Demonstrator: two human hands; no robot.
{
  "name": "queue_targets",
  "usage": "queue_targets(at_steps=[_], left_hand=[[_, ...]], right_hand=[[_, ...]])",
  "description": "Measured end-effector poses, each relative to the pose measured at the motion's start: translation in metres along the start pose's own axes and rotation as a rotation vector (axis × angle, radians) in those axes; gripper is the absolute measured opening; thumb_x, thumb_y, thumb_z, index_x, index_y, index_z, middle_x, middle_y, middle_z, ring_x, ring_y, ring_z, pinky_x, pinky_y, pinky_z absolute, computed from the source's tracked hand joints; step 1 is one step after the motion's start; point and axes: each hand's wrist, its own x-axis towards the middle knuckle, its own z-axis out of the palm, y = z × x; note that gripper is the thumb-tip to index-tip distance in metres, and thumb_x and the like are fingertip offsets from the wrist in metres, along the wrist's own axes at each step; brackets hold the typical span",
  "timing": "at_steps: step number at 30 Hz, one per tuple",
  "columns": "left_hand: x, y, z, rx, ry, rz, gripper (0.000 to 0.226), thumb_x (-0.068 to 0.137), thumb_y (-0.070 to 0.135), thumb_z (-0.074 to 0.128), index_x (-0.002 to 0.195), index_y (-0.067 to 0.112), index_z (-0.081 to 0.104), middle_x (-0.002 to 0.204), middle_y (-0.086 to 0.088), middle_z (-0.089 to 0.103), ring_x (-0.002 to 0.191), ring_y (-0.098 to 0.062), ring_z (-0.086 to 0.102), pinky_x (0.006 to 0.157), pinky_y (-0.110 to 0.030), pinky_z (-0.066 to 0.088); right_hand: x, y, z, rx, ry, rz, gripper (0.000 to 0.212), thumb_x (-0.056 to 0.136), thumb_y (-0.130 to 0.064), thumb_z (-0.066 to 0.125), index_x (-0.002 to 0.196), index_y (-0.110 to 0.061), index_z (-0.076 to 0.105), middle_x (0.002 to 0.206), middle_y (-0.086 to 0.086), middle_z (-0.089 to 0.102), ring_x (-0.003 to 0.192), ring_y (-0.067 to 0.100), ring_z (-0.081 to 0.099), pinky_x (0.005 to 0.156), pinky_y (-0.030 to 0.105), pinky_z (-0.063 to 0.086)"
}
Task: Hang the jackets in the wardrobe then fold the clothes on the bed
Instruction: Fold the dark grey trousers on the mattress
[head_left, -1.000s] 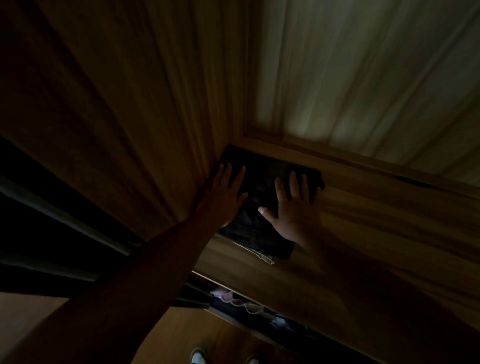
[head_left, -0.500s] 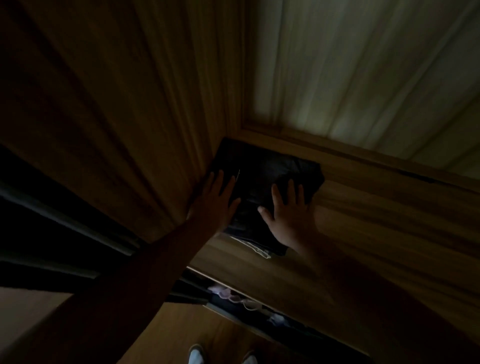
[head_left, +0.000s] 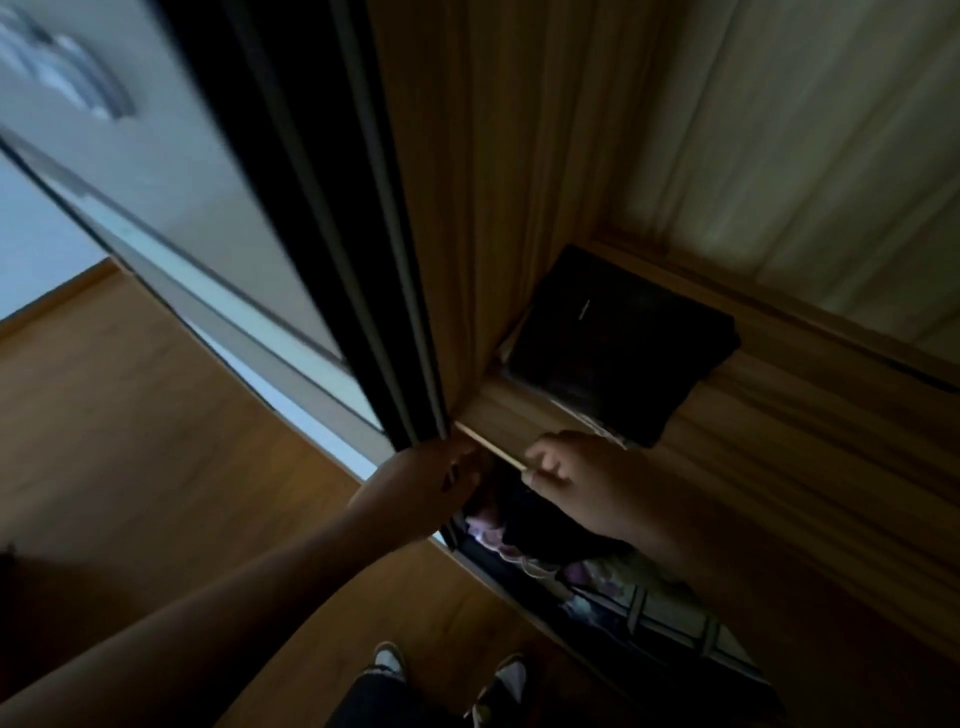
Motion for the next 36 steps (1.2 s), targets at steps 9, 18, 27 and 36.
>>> queue_targets(at_steps=[9,18,27,36], left_hand=[[-0.117,-0.115,-0.041,-0.01,-0.037,-0.241,0.03,0.097,0.047,0.054,0.118,0.028,0.063,0.116,0.006,0.07,0.093,-0.009,0.062,0.077,-0.029,0.045],[-0.294,-0.261,-0.077,-0.15,0.014,-0.553,0.033,0.095,0.057,0.05,0.117,0.034,0.06,0.113,0.013,0.065,0.095,-0.005,0.06,0.078,-0.03,0.05],[-0.473,-0.379,-0.088,-0.306,0.191,-0.866,0.037,0.095,0.054,0.053,0.125,0.033,0.057,0.116,0.011,0.064,0.095,-0.006,0.06,0.079,-0.029,0.05],[-0.553,-0.436,-0.079,-0.406,0.357,-1.145,0.029,0.093,0.056,0.051,0.114,0.038,0.059,0.102,0.015,0.068,0.086,-0.002,0.064,0.075,-0.028,0.052]], right_hand=[[0.019,-0.145,0.058,-0.075,-0.391,-0.157,0.029,0.095,-0.047,0.059,0.114,-0.025,0.065,0.111,-0.002,0.068,0.103,0.015,0.063,0.091,0.031,0.05],[0.043,-0.348,0.168,-0.315,-0.58,-0.412,0.017,0.094,-0.045,0.052,0.094,-0.03,0.059,0.096,-0.004,0.064,0.087,0.016,0.063,0.068,0.031,0.047],[0.046,-0.536,0.293,-0.523,-0.744,-0.705,0.036,0.099,-0.053,0.051,0.125,-0.03,0.058,0.117,-0.004,0.062,0.095,0.013,0.059,0.081,0.034,0.054],[0.069,-0.668,0.377,-0.717,-0.888,-0.942,0.033,0.099,-0.051,0.051,0.123,-0.03,0.058,0.113,-0.005,0.061,0.093,0.011,0.059,0.084,0.037,0.055]])
